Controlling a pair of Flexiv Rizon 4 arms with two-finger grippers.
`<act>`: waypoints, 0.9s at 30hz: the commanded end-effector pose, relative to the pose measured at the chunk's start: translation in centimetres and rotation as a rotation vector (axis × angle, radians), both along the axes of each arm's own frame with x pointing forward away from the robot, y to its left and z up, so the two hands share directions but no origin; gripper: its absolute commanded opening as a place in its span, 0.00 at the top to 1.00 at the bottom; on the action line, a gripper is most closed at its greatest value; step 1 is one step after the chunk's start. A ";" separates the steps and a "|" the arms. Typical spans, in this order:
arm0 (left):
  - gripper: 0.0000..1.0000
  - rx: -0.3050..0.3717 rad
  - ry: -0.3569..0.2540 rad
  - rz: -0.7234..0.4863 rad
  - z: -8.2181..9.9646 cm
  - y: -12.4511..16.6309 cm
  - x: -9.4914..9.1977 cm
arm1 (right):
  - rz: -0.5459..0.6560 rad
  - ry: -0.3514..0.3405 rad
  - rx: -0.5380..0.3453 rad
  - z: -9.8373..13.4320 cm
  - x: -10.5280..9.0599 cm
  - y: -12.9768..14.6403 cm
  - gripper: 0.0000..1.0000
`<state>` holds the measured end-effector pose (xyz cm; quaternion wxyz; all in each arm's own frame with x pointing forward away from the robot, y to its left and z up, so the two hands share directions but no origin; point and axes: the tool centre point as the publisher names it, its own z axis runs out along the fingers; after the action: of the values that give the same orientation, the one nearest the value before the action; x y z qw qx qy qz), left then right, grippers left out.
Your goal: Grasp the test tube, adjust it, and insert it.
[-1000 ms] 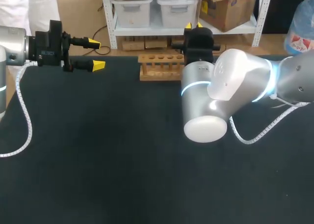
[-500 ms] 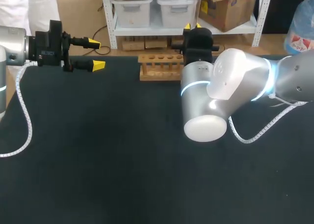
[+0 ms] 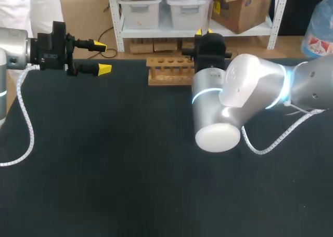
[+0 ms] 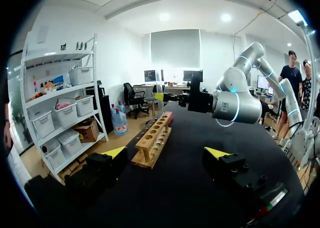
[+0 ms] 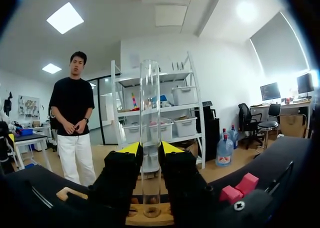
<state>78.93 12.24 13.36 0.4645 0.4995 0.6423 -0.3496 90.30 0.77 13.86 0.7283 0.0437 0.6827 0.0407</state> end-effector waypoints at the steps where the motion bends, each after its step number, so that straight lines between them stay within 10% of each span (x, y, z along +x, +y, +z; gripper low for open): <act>1: 0.00 -0.003 -0.005 0.003 -0.1 0.0 -0.1 | 0.011 0.008 0.009 -0.6 0.4 0.2 1.00; 27: 0.00 -0.003 -0.005 0.003 -0.1 0.0 -0.1 | 0.012 0.035 0.032 -4.9 -0.2 0.5 1.00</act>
<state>78.93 12.24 13.36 0.4645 0.4995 0.6423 -0.3496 90.13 1.31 9.26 0.7140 0.0523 0.6961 0.0537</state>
